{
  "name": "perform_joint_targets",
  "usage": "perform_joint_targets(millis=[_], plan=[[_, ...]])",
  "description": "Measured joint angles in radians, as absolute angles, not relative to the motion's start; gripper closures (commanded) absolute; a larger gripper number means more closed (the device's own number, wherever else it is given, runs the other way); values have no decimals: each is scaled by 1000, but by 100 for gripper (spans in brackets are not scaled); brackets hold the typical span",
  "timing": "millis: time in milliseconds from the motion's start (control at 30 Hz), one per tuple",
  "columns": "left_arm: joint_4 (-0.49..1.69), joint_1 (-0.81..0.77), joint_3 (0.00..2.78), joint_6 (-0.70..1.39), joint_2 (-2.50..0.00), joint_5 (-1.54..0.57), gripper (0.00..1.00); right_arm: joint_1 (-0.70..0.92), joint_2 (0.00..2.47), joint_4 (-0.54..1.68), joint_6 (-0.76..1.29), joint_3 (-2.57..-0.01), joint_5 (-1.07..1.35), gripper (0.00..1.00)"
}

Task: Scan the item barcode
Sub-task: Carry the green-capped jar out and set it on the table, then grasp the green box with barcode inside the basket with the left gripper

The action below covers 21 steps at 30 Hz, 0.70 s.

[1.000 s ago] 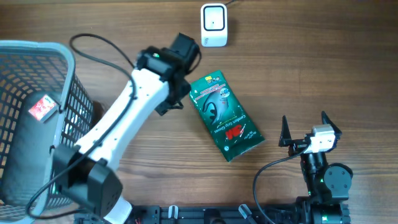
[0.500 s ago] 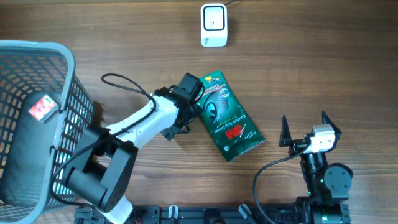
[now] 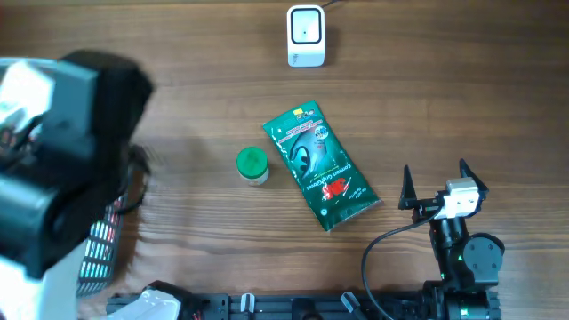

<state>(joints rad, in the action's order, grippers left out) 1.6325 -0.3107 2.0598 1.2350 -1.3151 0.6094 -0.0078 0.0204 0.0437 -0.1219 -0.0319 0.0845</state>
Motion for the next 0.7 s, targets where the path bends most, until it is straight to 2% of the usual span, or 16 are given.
perform_joint_targets(millis=[133,167,333,500,600,700], plan=[[1681,64,2053,1366,-1270,606,0,-8,20,44,-122,-32,84,0],[1684,207,2045,1384,-1277,577,0,-8,20,43,-122,-32,84,0],[1681,549,1945,1390,-1407,336,0,-8,20,44,-122,-32,84,0],[1620,671,1778,1367,-1647,92,0,-8,20,44,-122,-32,84,0],[1530,665,1715,1333,-1710,59,3,-8,20,44,-122,-32,84,0],[1412,647,1634,1264,-1739,51,0,-8,20,44,-122,-32,84,0]])
